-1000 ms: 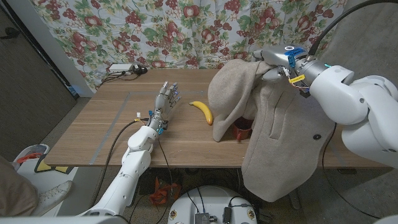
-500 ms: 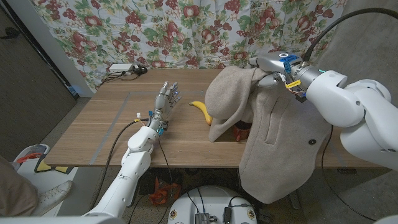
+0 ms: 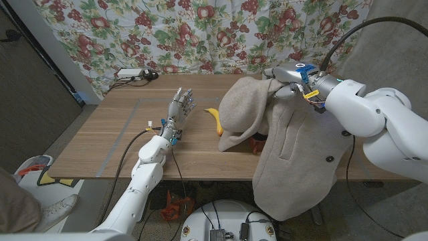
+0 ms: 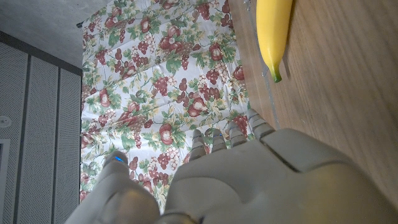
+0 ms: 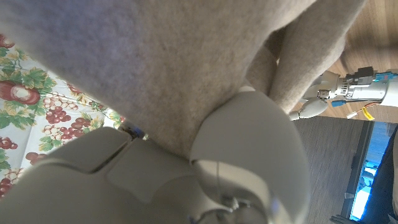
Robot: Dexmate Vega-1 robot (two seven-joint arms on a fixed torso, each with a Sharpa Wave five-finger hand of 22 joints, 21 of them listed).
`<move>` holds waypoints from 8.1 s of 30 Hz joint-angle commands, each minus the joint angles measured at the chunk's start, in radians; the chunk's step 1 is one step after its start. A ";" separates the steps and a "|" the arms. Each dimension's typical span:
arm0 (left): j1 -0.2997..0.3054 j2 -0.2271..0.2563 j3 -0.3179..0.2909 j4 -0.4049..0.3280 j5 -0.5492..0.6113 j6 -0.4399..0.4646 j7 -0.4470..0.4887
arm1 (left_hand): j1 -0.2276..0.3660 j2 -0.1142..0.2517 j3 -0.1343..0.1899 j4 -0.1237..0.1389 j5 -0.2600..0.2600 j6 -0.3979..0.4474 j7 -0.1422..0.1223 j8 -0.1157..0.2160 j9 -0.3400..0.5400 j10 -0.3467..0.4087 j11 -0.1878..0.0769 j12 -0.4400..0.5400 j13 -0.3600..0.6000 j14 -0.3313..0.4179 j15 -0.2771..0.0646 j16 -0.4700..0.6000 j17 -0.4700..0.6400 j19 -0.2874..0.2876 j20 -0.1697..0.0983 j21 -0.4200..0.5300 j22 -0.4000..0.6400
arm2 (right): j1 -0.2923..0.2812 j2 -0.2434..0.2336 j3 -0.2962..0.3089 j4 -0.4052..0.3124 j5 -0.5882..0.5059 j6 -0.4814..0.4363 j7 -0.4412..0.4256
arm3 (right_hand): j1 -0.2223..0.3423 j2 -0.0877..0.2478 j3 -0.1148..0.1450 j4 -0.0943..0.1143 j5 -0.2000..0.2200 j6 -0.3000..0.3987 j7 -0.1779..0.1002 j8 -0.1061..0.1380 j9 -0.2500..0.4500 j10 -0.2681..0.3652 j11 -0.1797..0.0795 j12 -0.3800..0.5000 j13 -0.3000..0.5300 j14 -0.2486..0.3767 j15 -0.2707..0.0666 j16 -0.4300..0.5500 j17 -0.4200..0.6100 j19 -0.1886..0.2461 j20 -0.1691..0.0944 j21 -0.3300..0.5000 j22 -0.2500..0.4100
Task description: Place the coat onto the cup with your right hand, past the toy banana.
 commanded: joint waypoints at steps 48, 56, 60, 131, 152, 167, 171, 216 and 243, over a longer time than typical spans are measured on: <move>0.053 -0.003 0.026 -0.047 0.001 -0.008 0.042 | 0.003 0.001 -0.006 -0.001 0.009 0.006 -0.004 0.001 0.004 -0.005 0.007 0.009 0.002 -0.004 0.000 0.005 0.003 0.005 -0.002 0.004 0.006 | 0.115 -0.115 -0.161 0.065 0.138 -0.050 0.034 | -0.011 0.005 0.075 0.044 -0.007 -0.016 -0.004 0.042 -0.023 -0.008 -0.001 0.004 0.003 -0.008 -0.081 0.012 0.004 -0.007 -0.129 0.008 -0.004; 0.039 -0.009 0.034 -0.028 0.003 -0.004 0.041 | 0.002 0.001 -0.006 -0.001 0.009 0.005 -0.004 0.001 0.004 -0.003 0.004 0.009 0.002 -0.004 0.000 0.005 0.003 0.006 -0.003 0.004 0.006 | 0.138 -0.129 -0.176 0.082 0.168 -0.037 0.038 | -0.013 0.005 0.076 0.045 -0.008 -0.017 -0.008 0.045 -0.026 -0.009 -0.002 0.004 0.002 -0.008 -0.080 0.013 0.004 -0.007 -0.129 0.008 -0.005; 0.038 -0.010 0.036 -0.031 0.006 0.000 0.045 | 0.002 0.001 -0.006 -0.001 0.009 0.005 -0.003 0.000 0.004 -0.003 0.006 0.010 0.002 -0.004 0.001 0.005 0.003 0.005 -0.002 0.004 0.006 | 0.168 -0.116 -0.214 0.105 0.173 -0.016 0.046 | -0.014 0.005 0.077 0.045 -0.008 -0.019 -0.006 0.046 -0.027 -0.009 -0.002 0.003 0.001 -0.010 -0.080 0.013 0.004 -0.007 -0.129 0.007 -0.006; 0.039 -0.006 0.019 -0.031 0.004 0.023 0.047 | 0.003 0.003 -0.009 0.000 0.009 0.003 -0.007 0.000 0.004 -0.004 0.006 0.009 0.002 -0.005 0.002 0.005 0.003 0.003 -0.003 0.003 0.006 | 0.287 0.033 -0.374 0.240 0.076 0.065 0.169 | -0.029 0.012 0.093 0.047 -0.028 -0.043 -0.014 0.084 -0.048 -0.026 -0.002 0.002 0.002 -0.038 -0.080 0.004 0.000 -0.035 -0.129 -0.001 -0.031; -0.016 -0.018 0.023 0.041 -0.003 0.017 0.000 | 0.003 0.004 -0.009 0.000 0.009 0.004 -0.005 0.001 0.004 -0.003 0.005 0.009 0.002 -0.006 0.002 0.005 0.003 0.004 -0.003 0.004 0.006 | 0.292 0.020 -0.354 0.214 0.064 0.059 0.213 | -0.071 -0.018 0.107 0.043 -0.024 -0.102 0.030 -0.051 -0.214 -0.070 0.009 -0.233 -0.318 -0.001 -0.092 -0.524 -0.350 -0.047 -0.120 -0.039 -0.227; -0.011 -0.020 0.018 0.036 0.004 0.015 0.002 | 0.003 0.004 -0.010 0.000 0.009 0.005 -0.005 0.001 0.004 -0.004 0.006 0.009 0.002 -0.006 0.001 0.005 0.003 0.003 -0.003 0.003 0.006 | 0.324 0.015 -0.342 0.199 0.097 0.089 0.248 | -0.202 -0.066 0.139 0.081 -0.023 -0.215 0.057 -0.193 -0.288 -0.235 0.077 -0.335 -0.419 -0.090 -0.089 -0.721 -0.331 -0.097 -0.080 -0.068 -0.232; 0.012 0.012 0.033 -0.032 0.067 0.062 0.061 | 0.003 0.004 -0.010 0.000 0.009 0.005 -0.005 0.001 0.004 -0.004 0.005 0.009 0.002 -0.006 0.001 0.005 0.003 0.003 -0.003 0.003 0.006 | 0.327 0.013 -0.337 0.194 0.108 0.086 0.256 | -0.268 -0.072 0.139 0.111 -0.028 -0.229 0.067 -0.217 -0.296 -0.245 0.096 -0.355 -0.456 -0.118 -0.080 -0.770 -0.340 -0.101 -0.069 -0.079 -0.235; 0.014 0.019 0.057 -0.036 0.047 0.061 0.078 | 0.005 0.004 -0.011 -0.002 0.009 0.005 -0.007 0.001 0.004 -0.004 0.006 0.009 0.002 -0.007 0.001 0.004 0.002 0.001 -0.003 0.003 0.006 | 0.289 -0.121 -0.192 0.126 0.238 0.078 0.139 | -0.679 -0.221 0.006 0.229 -0.378 -0.335 0.116 -0.536 -0.484 -0.353 0.173 -0.485 -0.681 -0.301 -0.027 -1.000 -0.418 -0.213 0.061 -0.293 -0.239; 0.017 0.043 0.032 -0.045 0.030 0.069 0.042 | 0.005 0.004 -0.012 -0.002 0.009 0.004 -0.006 0.001 0.004 -0.004 0.006 0.009 0.002 -0.008 0.002 0.004 0.002 0.000 -0.003 0.003 0.006 | 0.229 -0.098 -0.203 0.077 0.158 -0.033 -0.013 | -0.819 -0.211 -0.043 0.292 -0.354 -0.324 0.120 -0.598 -0.524 -0.414 0.200 -0.556 -0.748 -0.401 0.016 -1.086 -0.490 -0.278 0.118 -0.412 -0.239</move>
